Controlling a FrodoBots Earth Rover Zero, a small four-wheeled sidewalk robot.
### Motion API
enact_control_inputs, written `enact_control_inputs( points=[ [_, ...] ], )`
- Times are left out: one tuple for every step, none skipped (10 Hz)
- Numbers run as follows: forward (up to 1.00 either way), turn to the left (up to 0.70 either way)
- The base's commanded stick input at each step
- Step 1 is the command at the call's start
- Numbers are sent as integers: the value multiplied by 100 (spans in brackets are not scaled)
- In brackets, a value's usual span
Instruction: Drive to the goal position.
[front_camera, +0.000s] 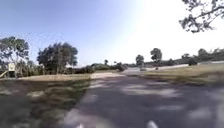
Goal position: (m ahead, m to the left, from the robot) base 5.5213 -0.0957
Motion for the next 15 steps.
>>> enact_control_inputs(
  points=[
    [100, 5],
    [100, 4],
    [100, 4],
    [100, 4],
    [100, 4],
    [100, 4],
    [100, 4],
    [100, 3],
    [100, 3],
    [100, 3],
    [100, 4],
    [100, 4],
    [100, 3],
    [100, 4],
    [100, 4]
  ],
)
